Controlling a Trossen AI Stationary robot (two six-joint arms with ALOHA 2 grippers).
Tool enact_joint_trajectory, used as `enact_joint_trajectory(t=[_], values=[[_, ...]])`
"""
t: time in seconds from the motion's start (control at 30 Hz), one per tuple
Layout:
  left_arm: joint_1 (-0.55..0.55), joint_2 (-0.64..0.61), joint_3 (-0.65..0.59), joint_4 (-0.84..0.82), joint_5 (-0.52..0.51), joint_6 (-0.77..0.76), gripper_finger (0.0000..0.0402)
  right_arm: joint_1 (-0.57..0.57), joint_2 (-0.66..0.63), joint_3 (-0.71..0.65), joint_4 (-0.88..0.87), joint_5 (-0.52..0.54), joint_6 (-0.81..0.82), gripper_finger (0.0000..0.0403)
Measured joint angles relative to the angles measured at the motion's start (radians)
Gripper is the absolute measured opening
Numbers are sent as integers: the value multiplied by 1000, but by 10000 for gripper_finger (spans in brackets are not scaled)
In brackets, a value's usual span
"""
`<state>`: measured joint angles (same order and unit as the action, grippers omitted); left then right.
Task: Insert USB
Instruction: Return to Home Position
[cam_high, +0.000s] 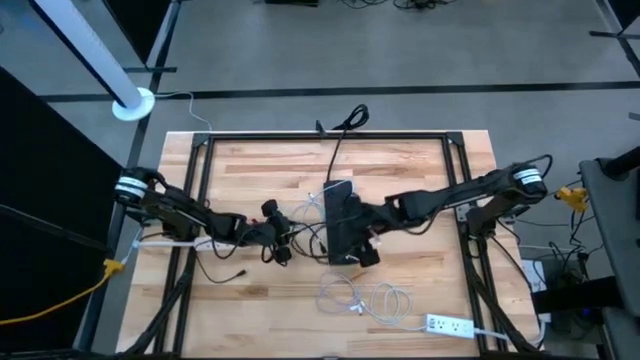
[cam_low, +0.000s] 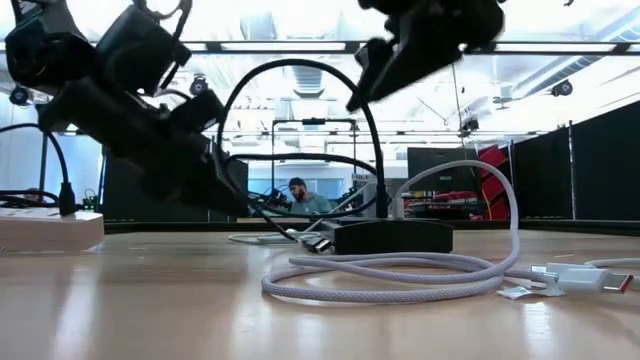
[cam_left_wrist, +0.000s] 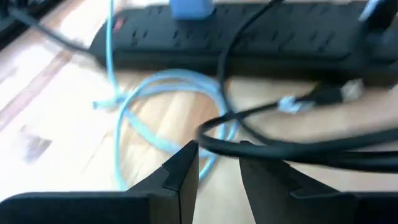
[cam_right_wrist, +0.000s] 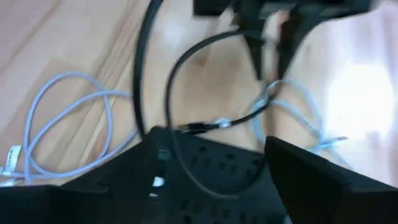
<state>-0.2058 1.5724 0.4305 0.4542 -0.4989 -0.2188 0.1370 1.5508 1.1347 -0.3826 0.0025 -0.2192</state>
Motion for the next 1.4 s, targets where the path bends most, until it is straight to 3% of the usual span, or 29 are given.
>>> enact_joint_trajectory(t=[0.2,0.43,0.57,0.77,1.03,1.13,1.4], values=[[0,-7,-1,-197,-12,-103,104,-96,-27,-42,-43,21,0,307],[-5,-40,2,-304,-13,-167,104,-239,19,-126,15,19,32,288],[-12,-102,13,-381,22,-149,104,-271,50,-159,81,-59,71,275],[-16,-288,88,-633,3,-92,104,-235,51,-153,81,-120,93,259],[-89,-618,102,-485,-43,142,104,-156,-56,-112,106,-107,73,229],[-132,-733,79,-478,-50,172,104,-141,-133,-135,129,-40,57,212],[-243,-1037,-45,-476,-127,152,104,-157,-410,-361,354,-37,25,169]])
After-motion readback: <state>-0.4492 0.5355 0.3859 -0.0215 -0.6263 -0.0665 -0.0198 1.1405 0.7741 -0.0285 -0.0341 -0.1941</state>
